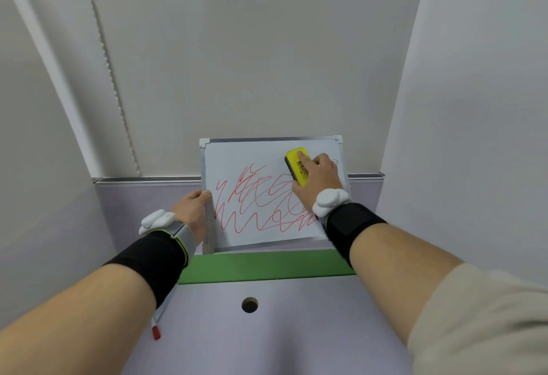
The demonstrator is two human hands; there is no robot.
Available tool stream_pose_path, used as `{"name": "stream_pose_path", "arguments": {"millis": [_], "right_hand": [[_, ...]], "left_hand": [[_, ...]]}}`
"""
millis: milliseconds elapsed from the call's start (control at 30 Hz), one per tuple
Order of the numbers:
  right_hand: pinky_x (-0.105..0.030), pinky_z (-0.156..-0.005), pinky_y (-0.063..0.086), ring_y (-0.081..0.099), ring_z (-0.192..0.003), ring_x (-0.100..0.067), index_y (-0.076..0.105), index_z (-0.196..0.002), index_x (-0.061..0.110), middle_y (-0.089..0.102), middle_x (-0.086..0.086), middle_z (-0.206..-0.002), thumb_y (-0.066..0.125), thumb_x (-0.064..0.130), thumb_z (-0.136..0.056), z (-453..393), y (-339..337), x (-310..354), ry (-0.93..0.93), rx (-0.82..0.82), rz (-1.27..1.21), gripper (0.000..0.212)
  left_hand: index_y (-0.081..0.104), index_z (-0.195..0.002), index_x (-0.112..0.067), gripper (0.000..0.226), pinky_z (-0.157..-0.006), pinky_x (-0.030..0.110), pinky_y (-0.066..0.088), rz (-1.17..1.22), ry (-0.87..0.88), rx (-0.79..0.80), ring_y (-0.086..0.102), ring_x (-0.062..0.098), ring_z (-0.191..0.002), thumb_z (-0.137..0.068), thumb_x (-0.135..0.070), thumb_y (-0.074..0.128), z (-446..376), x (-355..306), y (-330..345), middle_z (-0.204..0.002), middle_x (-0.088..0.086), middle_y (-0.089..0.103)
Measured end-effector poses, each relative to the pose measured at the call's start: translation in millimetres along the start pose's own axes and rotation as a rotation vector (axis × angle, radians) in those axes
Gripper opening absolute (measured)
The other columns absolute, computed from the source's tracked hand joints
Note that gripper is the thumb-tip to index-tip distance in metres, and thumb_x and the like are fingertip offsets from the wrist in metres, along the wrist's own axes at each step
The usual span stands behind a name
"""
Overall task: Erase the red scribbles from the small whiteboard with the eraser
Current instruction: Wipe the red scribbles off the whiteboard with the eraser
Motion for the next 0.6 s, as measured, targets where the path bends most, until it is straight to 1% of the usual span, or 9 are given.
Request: {"name": "stream_pose_path", "arguments": {"millis": [67,133,200,267,333,400,433,500,600], "right_hand": [[-0.042,-0.098,0.043,0.042,-0.108,-0.033,0.032,-0.147,0.023,0.042,-0.012,-0.118,0.061,0.035,-0.084,7,7,21,-0.053,0.011,-0.044,0.071],[-0.042,-0.097,0.043,0.043,-0.105,-0.031,0.035,-0.145,0.023,0.043,-0.011,-0.115,0.063,0.034,-0.082,20,22,55,-0.176,0.037,-0.091,0.07],[-0.042,-0.095,0.044,0.043,-0.102,-0.029,0.038,-0.144,0.024,0.044,-0.009,-0.112,0.065,0.034,-0.081,30,33,78,-0.288,0.062,-0.084,0.069],[-0.042,-0.093,0.044,0.043,-0.101,-0.029,0.04,-0.143,0.026,0.045,-0.009,-0.112,0.064,0.032,-0.081,24,27,75,-0.306,0.045,-0.073,0.067],[-0.041,-0.095,0.044,0.044,-0.105,-0.031,0.038,-0.144,0.026,0.045,-0.011,-0.116,0.062,0.031,-0.082,8,12,52,-0.215,0.007,-0.064,0.066],[-0.04,-0.097,0.042,0.043,-0.107,-0.032,0.034,-0.146,0.025,0.043,-0.012,-0.118,0.06,0.032,-0.084,-4,-1,26,-0.096,-0.015,-0.035,0.068],[-0.039,-0.097,0.042,0.043,-0.108,-0.032,0.033,-0.146,0.024,0.043,-0.012,-0.118,0.06,0.033,-0.084,-5,-2,23,-0.074,-0.018,-0.025,0.068],[-0.039,-0.097,0.042,0.043,-0.106,-0.032,0.034,-0.146,0.023,0.043,-0.012,-0.117,0.061,0.033,-0.084,4,5,39,-0.122,0.004,-0.056,0.069],[-0.041,-0.095,0.043,0.043,-0.103,-0.03,0.039,-0.144,0.024,0.045,-0.011,-0.114,0.064,0.032,-0.082,29,27,81,-0.311,0.06,-0.1,0.067]], "left_hand": [[0.069,-0.123,0.004,0.029,-0.1,0.051,0.056,0.012,0.01,-0.005,0.066,0.036,-0.1,-0.101,-0.011,0.058,3,-3,7,-0.119,0.022,0.073],[0.071,-0.117,0.002,0.025,-0.078,0.042,0.056,0.027,0.008,0.012,0.063,0.033,-0.087,-0.102,-0.011,0.056,8,-4,16,-0.108,0.021,0.071],[0.071,-0.112,-0.001,0.021,-0.066,0.036,0.05,0.033,0.005,0.021,0.059,0.03,-0.079,-0.102,-0.011,0.055,10,-4,21,-0.1,0.019,0.069],[0.071,-0.112,-0.003,0.021,-0.066,0.036,0.05,0.033,-0.005,0.024,0.059,0.029,-0.077,-0.103,-0.012,0.055,9,-4,18,-0.094,0.016,0.07],[0.073,-0.109,-0.004,0.021,-0.072,0.038,0.052,0.019,-0.009,0.029,0.061,0.029,-0.078,-0.103,-0.014,0.055,7,-4,12,-0.09,0.012,0.071],[0.076,-0.097,-0.009,0.02,-0.077,0.04,0.055,0.006,-0.001,0.02,0.063,0.028,-0.077,-0.101,-0.014,0.057,5,-4,10,-0.084,0.007,0.074],[0.075,-0.089,-0.013,0.021,-0.073,0.037,0.057,0.008,0.003,0.015,0.064,0.027,-0.073,-0.101,-0.014,0.058,6,-4,10,-0.077,0.003,0.075],[0.074,-0.081,-0.018,0.023,-0.061,0.029,0.058,0.005,0.008,0.012,0.063,0.019,-0.063,-0.1,-0.014,0.06,11,-6,15,-0.062,-0.005,0.074],[0.075,-0.097,-0.009,0.016,-0.066,0.032,0.053,0.022,0.017,0.028,0.059,0.022,-0.064,-0.1,-0.013,0.059,16,-7,24,-0.072,0.004,0.071]]}}
Point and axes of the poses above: each hand's wrist, its own z-axis away from the middle knuckle, its own y-axis out of the palm, x = y × z, the point moved 7 cm from there along -z, towards the middle knuckle
